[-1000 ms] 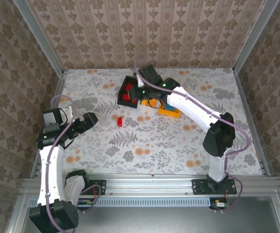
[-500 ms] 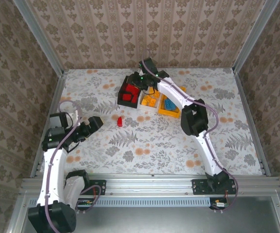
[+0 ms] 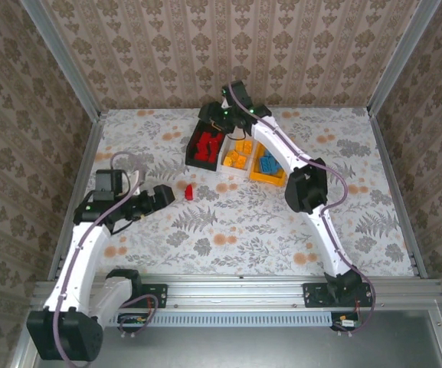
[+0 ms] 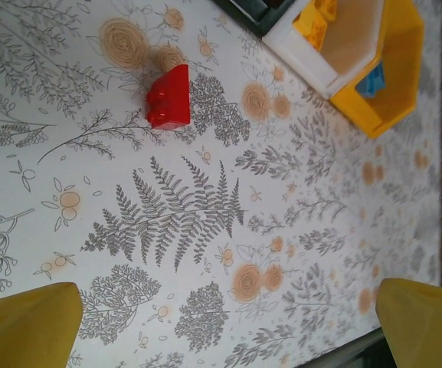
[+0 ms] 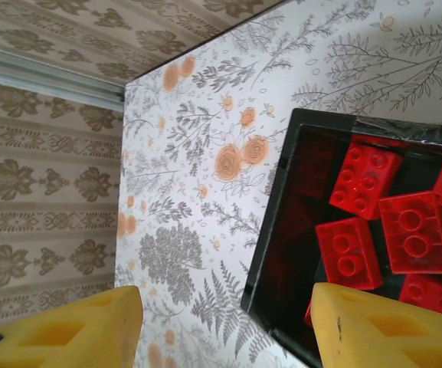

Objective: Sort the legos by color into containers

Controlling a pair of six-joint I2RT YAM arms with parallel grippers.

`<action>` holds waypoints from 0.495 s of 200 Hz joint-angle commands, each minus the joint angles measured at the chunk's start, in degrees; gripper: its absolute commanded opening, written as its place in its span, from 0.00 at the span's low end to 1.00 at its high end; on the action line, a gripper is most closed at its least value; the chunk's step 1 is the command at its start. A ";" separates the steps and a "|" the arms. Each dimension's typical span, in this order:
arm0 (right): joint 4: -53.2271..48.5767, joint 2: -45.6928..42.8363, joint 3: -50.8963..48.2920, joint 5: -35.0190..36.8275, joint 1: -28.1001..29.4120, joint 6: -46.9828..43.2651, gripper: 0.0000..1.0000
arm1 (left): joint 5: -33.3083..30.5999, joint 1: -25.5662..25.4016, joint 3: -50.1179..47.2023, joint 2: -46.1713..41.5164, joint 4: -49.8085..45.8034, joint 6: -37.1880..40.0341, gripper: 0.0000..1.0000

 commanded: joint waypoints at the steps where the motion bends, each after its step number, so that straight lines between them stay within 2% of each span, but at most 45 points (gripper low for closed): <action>1: -0.69 -11.79 -4.57 -0.71 0.33 -4.26 0.62 | -9.77 -5.42 4.12 3.26 -1.84 1.78 1.00; 26: 2.20 -23.67 -18.54 0.35 0.42 -7.84 0.63 | -17.62 -11.03 6.49 8.31 -1.45 1.80 1.00; 63: 7.04 -42.10 -44.59 2.18 -0.17 -13.39 0.64 | -25.21 -18.07 9.81 17.99 0.55 1.77 0.99; 68: 6.56 -44.02 -47.69 2.70 -0.28 -14.31 0.64 | -26.14 -20.22 10.24 19.27 0.75 1.89 0.98; 99: 2.87 -56.63 -65.22 7.09 -1.05 -18.96 0.65 | -30.83 -21.59 12.53 27.65 0.76 3.59 0.93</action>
